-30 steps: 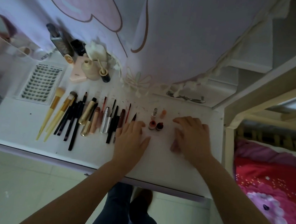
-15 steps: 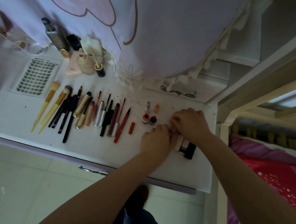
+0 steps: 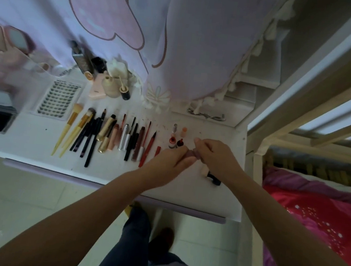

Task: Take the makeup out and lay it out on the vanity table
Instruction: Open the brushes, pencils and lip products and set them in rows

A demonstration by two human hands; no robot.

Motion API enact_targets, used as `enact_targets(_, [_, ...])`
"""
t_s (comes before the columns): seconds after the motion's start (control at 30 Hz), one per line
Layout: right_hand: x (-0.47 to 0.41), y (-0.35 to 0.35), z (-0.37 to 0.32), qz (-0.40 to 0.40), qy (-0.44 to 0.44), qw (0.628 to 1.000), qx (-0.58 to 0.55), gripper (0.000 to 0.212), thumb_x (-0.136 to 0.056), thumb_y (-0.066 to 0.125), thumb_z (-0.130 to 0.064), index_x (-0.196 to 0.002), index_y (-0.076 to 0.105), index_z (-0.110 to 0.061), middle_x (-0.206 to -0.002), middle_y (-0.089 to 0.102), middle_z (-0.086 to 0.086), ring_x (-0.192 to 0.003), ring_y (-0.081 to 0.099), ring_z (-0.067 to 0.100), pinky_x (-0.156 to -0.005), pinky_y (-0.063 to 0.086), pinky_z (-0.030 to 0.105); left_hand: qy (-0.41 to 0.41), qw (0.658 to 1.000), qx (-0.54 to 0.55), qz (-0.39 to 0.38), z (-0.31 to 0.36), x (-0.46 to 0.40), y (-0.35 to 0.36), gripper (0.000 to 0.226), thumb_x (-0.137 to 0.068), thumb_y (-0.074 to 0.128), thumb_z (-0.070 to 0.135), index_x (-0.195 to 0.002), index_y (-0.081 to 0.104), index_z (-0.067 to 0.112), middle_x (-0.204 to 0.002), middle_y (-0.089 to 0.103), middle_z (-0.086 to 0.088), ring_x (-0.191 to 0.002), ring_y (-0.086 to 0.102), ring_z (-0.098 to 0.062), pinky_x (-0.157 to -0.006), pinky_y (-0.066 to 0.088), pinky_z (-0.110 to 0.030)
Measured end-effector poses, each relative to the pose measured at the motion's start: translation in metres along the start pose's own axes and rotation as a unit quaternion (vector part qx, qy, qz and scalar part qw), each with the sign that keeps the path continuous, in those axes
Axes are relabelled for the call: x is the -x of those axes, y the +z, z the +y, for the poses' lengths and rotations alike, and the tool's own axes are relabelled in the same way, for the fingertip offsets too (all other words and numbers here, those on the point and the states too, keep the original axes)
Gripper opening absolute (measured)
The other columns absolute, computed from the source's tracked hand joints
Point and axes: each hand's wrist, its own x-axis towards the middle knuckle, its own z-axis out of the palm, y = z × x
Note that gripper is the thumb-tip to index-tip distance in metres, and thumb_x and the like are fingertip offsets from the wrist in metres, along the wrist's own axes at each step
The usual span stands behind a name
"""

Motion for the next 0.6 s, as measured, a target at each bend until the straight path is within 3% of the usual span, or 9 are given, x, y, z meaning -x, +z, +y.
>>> enact_targets(0.03, [0.002, 0.001, 0.0, 0.008, -0.002, 1.0, 0.0, 0.048, -0.098, 0.037, -0.041, -0.056, 0.046, -0.022, -0.057, 0.048, -0.005, -0.055, 0.045, 0.009, -0.058, 0.034, 0.023, -0.002, 1.0, 0.012, -0.006, 0.002, 0.002, -0.003, 0.034, -0.099, 0.037, 0.036, -0.106, 0.057, 0.009, -0.079, 0.061, -0.003, -0.068, 0.057, -0.014, -0.064, 0.045, -0.028])
enact_targets(0.1, [0.007, 0.003, -0.002, 0.033, -0.019, 0.999, -0.007, 0.045, -0.1, 0.038, -0.034, -0.057, 0.047, -0.023, -0.057, 0.048, -0.008, -0.054, 0.045, 0.003, -0.055, 0.034, 0.016, -0.013, 0.995, 0.093, -0.019, 0.01, 0.008, -0.009, 0.034, -0.1, 0.035, 0.035, -0.093, 0.057, 0.009, -0.063, 0.054, 0.001, -0.052, 0.048, -0.01, -0.053, 0.04, -0.024])
enact_targets(0.2, [0.013, 0.001, -0.01, 0.056, -0.068, 0.996, -0.007, 0.041, -0.1, 0.038, -0.029, -0.062, 0.051, -0.022, -0.06, 0.052, -0.01, -0.055, 0.047, 0.001, -0.058, 0.035, 0.011, -0.042, 0.947, 0.314, -0.062, 0.022, 0.019, -0.018, 0.037, -0.101, 0.029, 0.033, -0.08, 0.049, 0.01, -0.048, 0.036, 0.009, -0.038, 0.028, -0.008, -0.04, 0.028, -0.02])
enact_targets(0.27, [0.013, -0.004, -0.016, 0.031, -0.086, 0.996, -0.011, 0.04, -0.101, 0.036, -0.032, -0.065, 0.052, -0.023, -0.061, 0.055, -0.011, -0.056, 0.049, 0.0, -0.061, 0.039, 0.015, -0.041, 0.93, 0.353, -0.089, 0.025, 0.023, -0.024, 0.036, -0.101, 0.029, 0.032, -0.081, 0.047, 0.009, -0.049, 0.033, 0.009, -0.039, 0.025, -0.008, -0.039, 0.027, -0.018])
enact_targets(0.37, [0.015, -0.015, -0.026, -0.059, -0.076, 0.995, -0.027, 0.041, -0.101, 0.031, -0.038, -0.072, 0.055, -0.022, -0.05, 0.051, -0.013, -0.043, 0.043, 0.0, -0.052, 0.035, 0.015, -0.039, 0.956, 0.281, -0.076, 0.026, 0.026, -0.033, 0.028, -0.101, 0.034, 0.028, -0.084, 0.05, 0.012, -0.054, 0.036, 0.007, -0.041, 0.03, -0.007, -0.043, 0.03, -0.019])
enact_targets(0.43, [0.017, -0.023, -0.029, -0.111, -0.031, 0.993, -0.03, 0.052, -0.1, 0.024, -0.046, -0.074, 0.061, -0.022, -0.04, 0.048, -0.013, -0.035, 0.037, 0.001, -0.044, 0.033, 0.012, -0.021, 0.989, 0.14, -0.046, 0.025, 0.026, -0.037, 0.023, -0.099, 0.039, 0.028, -0.082, 0.052, 0.022, -0.06, 0.042, 0.008, -0.046, 0.037, -0.002, -0.05, 0.034, -0.019])
enact_targets(0.5, [0.02, -0.027, -0.031, -0.142, 0.013, 0.989, -0.045, 0.055, -0.098, 0.026, -0.051, -0.069, 0.063, -0.023, -0.038, 0.046, -0.011, -0.035, 0.035, 0.001, -0.042, 0.032, 0.014, -0.005, 0.999, 0.037, -0.03, 0.025, 0.028, -0.04, 0.021, -0.099, 0.041, 0.03, -0.082, 0.052, 0.024, -0.064, 0.046, 0.009, -0.052, 0.041, 0.0, -0.055, 0.035, -0.018])
enact_targets(0.6, [0.024, -0.029, -0.032, -0.174, -0.011, 0.981, -0.091, 0.04, -0.097, 0.037, -0.047, -0.081, 0.063, -0.022, -0.058, 0.049, -0.006, -0.048, 0.041, 0.006, -0.048, 0.037, 0.019, -0.021, 0.995, 0.089, -0.038, 0.027, 0.034, -0.048, 0.026, -0.099, 0.04, 0.029, -0.081, 0.055, 0.02, -0.06, 0.044, 0.008, -0.047, 0.04, 0.001, -0.052, 0.036, -0.017])
